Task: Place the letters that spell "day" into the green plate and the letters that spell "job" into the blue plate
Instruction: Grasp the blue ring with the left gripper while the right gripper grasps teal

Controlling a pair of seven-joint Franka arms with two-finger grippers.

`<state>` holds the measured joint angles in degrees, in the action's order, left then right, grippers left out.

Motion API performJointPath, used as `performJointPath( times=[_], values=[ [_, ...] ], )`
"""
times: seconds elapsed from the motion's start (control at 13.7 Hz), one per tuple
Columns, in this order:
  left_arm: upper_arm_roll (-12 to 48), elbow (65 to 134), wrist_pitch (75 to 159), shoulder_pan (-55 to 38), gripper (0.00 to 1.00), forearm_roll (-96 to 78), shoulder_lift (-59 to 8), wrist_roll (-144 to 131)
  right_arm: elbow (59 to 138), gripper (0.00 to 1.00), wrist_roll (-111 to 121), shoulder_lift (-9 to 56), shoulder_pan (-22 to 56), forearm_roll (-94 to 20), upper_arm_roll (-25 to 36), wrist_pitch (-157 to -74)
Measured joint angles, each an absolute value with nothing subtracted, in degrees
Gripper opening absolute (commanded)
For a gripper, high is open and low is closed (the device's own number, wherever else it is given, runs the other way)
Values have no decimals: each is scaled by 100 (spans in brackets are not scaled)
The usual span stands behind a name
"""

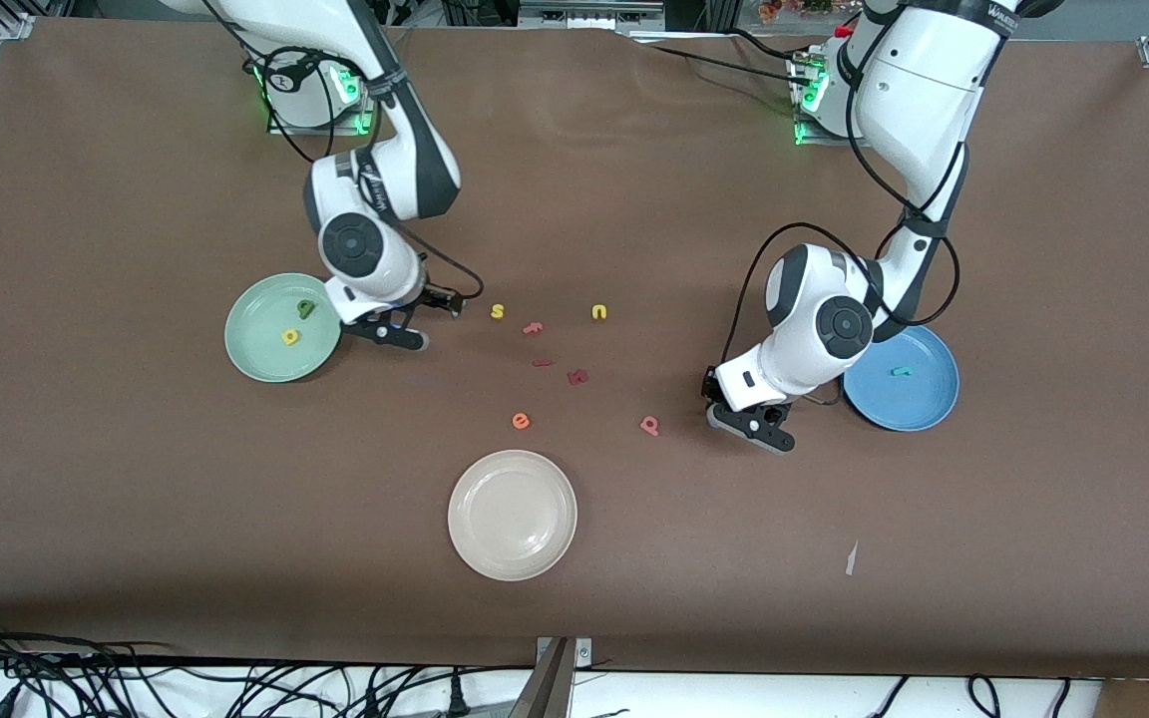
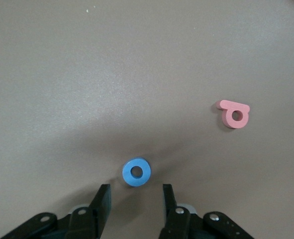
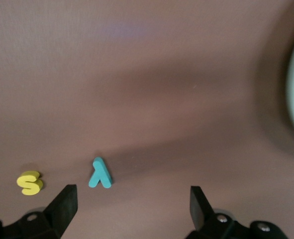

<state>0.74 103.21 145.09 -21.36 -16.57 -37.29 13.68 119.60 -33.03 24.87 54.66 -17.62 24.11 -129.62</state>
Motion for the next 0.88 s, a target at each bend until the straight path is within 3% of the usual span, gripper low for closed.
performJointPath(
  times=[0.29, 0.44, 0.88],
  values=[
    [69, 10250, 14509, -2238, 51, -1657, -3800, 1368, 12284, 97, -3932, 2627, 5762, -1762, 2399, -13769],
    [4, 10204, 14511, -2268, 51, -1657, -3884, 1368, 12530, 90, -3961, 2647, 5779, -1762, 2358, -14214],
    [-69, 10065, 14511, -2320, 51, -1657, -4008, 1372, 12644, 84, -4306, 2656, 5791, -1762, 2239, -14522]
  ],
)
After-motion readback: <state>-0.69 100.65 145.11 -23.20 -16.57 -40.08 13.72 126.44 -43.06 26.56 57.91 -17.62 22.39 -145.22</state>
